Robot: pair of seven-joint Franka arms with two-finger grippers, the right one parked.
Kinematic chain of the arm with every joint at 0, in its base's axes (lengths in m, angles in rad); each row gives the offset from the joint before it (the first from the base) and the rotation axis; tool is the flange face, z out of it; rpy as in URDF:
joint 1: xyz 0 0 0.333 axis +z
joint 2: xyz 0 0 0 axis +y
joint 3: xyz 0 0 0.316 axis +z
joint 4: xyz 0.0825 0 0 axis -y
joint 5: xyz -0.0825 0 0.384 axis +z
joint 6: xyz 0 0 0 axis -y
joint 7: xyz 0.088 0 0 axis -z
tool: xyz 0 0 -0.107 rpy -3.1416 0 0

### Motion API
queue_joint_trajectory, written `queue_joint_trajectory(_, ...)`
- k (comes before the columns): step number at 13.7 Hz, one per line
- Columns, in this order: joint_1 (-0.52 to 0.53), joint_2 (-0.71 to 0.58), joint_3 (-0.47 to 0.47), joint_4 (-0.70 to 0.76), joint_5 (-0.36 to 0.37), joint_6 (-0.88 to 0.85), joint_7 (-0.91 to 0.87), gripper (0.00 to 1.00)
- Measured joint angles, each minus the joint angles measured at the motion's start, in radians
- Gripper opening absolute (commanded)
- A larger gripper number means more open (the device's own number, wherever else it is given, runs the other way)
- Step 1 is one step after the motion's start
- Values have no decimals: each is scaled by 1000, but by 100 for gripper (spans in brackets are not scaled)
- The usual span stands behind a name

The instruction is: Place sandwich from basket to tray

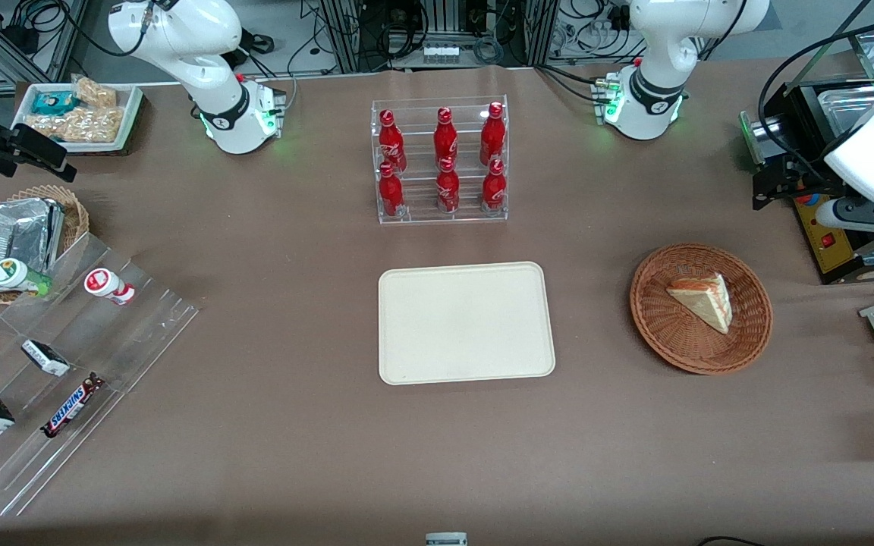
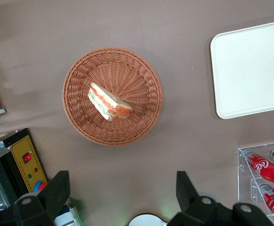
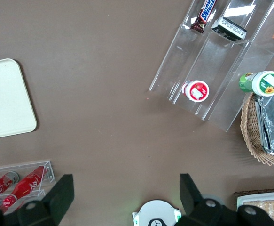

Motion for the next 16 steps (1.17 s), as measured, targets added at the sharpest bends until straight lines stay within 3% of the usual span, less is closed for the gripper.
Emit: queue_joint_trajectory(16, 0, 21, 1, -25, 3, -4, -6, 100)
